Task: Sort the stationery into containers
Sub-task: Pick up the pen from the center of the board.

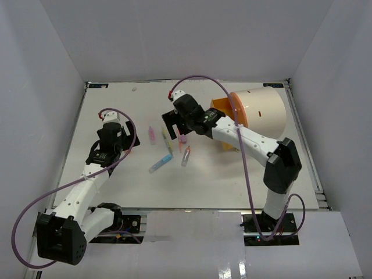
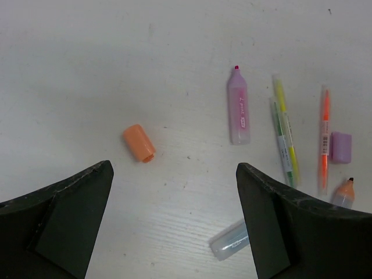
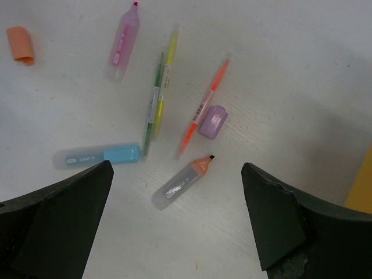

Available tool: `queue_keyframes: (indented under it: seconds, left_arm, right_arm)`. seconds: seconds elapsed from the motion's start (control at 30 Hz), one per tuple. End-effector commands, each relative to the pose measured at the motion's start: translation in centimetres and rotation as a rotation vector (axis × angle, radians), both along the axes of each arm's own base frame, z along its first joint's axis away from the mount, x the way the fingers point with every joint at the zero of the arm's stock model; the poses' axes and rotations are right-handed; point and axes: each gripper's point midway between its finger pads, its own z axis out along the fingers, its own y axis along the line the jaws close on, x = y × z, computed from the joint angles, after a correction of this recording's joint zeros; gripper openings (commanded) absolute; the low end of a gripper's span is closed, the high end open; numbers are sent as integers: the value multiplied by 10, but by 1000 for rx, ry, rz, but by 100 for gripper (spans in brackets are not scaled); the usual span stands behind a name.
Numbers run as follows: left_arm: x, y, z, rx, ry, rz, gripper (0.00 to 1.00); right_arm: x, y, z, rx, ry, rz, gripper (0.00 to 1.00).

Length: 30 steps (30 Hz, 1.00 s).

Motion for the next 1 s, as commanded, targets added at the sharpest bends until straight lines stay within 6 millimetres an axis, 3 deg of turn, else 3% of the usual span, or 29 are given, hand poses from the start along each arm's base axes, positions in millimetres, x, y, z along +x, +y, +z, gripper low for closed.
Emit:
queue_keyframes:
  seconds: [0.0, 0.07, 0.1, 0.17, 0.2, 0.37, 0.63, 0.97]
  left_arm:
    - [7, 6, 28, 9, -116, 21, 98]
    - [6, 8, 31, 3, -128, 37, 98]
    - [5, 9, 31, 2, -130, 41, 98]
    - [4, 10, 29, 5, -127, 49, 98]
    - [4, 12, 30, 12, -129, 57, 98]
    - [6, 14, 32, 19, -132, 62, 98]
    - [5, 14, 33, 16, -135, 57, 98]
    - [6, 13, 32, 14, -132, 53, 98]
  right_arm:
    - [18, 14, -25, -45, 32, -56, 98]
    - [28, 23, -31, -52, 29, -64, 100]
    - [32, 28, -50, -81, 50, -68, 95]
    - [43, 35, -57, -71, 64, -82, 87]
    - [47, 37, -75, -92, 91, -90, 84]
    - [71, 39, -103, -92, 134, -141, 67]
    - [90, 40, -122, -87, 155, -139, 51]
    - [94, 45, -150, -105, 182, -147, 44]
